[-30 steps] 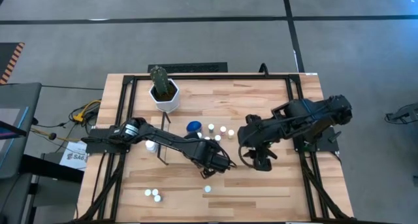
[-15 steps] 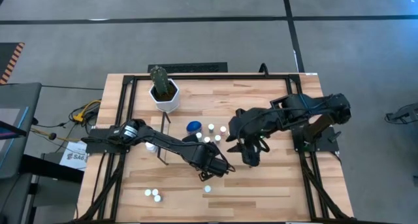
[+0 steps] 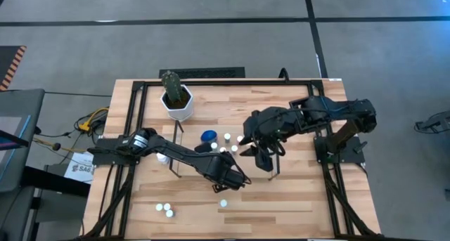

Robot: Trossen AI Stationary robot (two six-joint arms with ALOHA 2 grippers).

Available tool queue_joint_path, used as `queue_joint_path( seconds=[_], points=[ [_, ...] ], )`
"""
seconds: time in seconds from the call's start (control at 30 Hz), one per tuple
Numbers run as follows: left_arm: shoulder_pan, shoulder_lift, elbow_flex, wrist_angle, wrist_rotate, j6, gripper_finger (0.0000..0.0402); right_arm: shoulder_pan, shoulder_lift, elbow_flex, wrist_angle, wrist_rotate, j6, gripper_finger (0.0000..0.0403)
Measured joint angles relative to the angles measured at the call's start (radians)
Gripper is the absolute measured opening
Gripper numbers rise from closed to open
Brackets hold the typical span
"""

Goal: Pick and place medicine bottles onto shelf by color
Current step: Put the pink pill bottle on the shelf

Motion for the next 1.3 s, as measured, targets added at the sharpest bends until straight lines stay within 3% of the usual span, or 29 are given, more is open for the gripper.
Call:
queue_joint_path(
  seconds=[0.17,0.3,0.47,0.6,1.3],
  points=[
    [0.000,-0.026,-0.023,-0.021,0.001,0.007,0.0108,-0.016,0.000,0.000,-0.001,0.000,0.000,0.0192],
    [-0.003,-0.123,-0.149,-0.002,0.001,0.007,0.0108,-0.027,0.000,0.000,0.000,0.000,-0.001,0.0194],
    [-0.012,-0.302,-0.387,0.316,0.049,0.007,0.0108,-0.039,0.000,0.000,0.000,0.000,-0.001,0.0192],
    [0.005,-0.353,-0.520,0.538,0.093,0.003,0.0108,-0.045,0.000,0.000,0.000,0.000,-0.001,0.0192],
    [0.126,-0.326,-0.535,0.509,0.131,0.102,0.0108,-0.045,0.000,0.000,0.003,0.000,-0.002,0.0192]
  ],
)
